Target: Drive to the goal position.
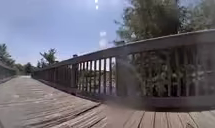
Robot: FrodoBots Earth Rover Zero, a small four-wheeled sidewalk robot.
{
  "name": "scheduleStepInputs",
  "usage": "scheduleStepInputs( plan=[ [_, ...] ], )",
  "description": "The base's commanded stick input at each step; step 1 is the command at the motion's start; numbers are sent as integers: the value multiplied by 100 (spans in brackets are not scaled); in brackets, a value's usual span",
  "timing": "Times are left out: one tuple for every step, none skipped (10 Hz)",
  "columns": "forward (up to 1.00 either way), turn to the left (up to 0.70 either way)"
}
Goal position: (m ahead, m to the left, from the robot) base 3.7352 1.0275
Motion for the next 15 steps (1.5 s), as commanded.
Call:
scheduleStepInputs(
  plan=[
    [-70,-14],
    [-70,-14],
    [-70,-14],
    [-70,-14],
    [-70,-14],
    [-24,-5],
    [0,0],
    [0,0],
    [0,0],
    [26,0],
    [70,5],
    [70,14],
    [70,14],
    [70,14],
    [70,14]
  ],
)
